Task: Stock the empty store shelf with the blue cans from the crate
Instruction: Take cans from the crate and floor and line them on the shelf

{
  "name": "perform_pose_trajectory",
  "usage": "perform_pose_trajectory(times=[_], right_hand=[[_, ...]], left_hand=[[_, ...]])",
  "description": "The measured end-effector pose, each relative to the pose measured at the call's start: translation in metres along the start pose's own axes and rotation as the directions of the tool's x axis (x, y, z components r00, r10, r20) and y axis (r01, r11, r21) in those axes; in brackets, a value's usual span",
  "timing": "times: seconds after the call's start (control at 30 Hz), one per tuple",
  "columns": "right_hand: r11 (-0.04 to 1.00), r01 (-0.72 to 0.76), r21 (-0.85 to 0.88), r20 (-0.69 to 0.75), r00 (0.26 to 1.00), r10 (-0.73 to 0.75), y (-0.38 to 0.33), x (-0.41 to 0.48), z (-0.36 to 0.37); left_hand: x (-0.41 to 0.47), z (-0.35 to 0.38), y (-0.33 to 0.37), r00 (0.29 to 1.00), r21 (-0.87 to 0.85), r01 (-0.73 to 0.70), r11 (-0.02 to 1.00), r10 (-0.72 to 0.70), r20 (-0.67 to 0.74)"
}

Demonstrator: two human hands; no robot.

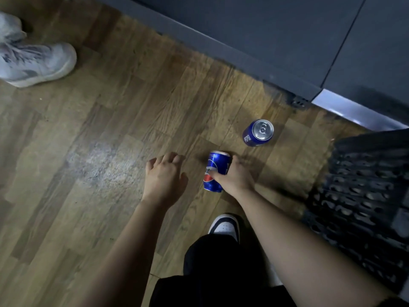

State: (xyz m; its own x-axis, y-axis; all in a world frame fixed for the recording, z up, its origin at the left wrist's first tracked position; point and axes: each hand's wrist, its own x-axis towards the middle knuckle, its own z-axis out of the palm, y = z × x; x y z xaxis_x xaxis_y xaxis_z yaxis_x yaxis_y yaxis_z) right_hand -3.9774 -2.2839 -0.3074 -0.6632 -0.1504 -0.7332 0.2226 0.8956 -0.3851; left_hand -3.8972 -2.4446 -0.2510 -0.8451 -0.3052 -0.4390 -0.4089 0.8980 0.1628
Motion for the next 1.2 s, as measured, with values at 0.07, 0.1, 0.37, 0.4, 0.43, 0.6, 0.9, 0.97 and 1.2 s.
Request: perform_pose_trajectory(times=[0.07, 0.1, 0.37, 0.4, 0.43, 0.6, 0.9, 0.97, 1.2], right_hand=[[1.000, 0.003, 0.009, -0.006, 1.000, -0.003, -0.001, 0.006, 0.007], [1.000, 0.006, 0.030, -0.010, 1.000, -0.006, -0.001, 0.009, 0.010], [0.987, -0.077, 0.142, 0.011, 0.997, 0.077, -0.004, 0.017, 0.026], [0.988, -0.082, 0.133, -0.001, 0.997, 0.083, -0.005, 0.015, 0.025], [0.987, -0.086, 0.133, -0.009, 0.996, 0.088, -0.004, 0.012, 0.023], [0.973, -0.072, 0.218, -0.047, 0.995, 0.084, -0.004, -0.032, -0.016], [0.962, -0.113, 0.249, -0.114, 0.983, 0.146, -0.034, -0.170, -0.161], [0.956, -0.106, 0.274, -0.126, 0.981, 0.145, -0.042, -0.202, -0.198], [0.953, -0.123, 0.277, -0.201, 0.962, 0.183, -0.058, -0.312, -0.322]], left_hand=[[0.002, 0.008, -0.002, 1.000, -0.008, 0.008, 1.000, -0.008, -0.003], [0.004, 0.012, -0.003, 1.000, -0.014, 0.010, 1.000, -0.010, -0.004], [0.004, 0.019, -0.007, 0.999, -0.082, 0.035, 0.996, -0.034, 0.007], [0.002, 0.015, -0.009, 0.999, -0.084, 0.045, 0.995, -0.044, 0.008], [-0.002, 0.010, -0.010, 0.999, -0.086, 0.053, 0.995, -0.052, 0.006], [-0.036, -0.040, 0.000, 0.998, -0.056, 0.064, 0.996, -0.064, 0.014], [-0.106, -0.203, 0.087, 0.997, -0.050, -0.072, 0.996, 0.073, 0.010], [-0.118, -0.243, 0.110, 0.993, -0.045, -0.116, 0.992, 0.116, -0.001], [-0.154, -0.370, 0.181, 0.964, -0.014, -0.264, 0.964, 0.263, -0.042]])
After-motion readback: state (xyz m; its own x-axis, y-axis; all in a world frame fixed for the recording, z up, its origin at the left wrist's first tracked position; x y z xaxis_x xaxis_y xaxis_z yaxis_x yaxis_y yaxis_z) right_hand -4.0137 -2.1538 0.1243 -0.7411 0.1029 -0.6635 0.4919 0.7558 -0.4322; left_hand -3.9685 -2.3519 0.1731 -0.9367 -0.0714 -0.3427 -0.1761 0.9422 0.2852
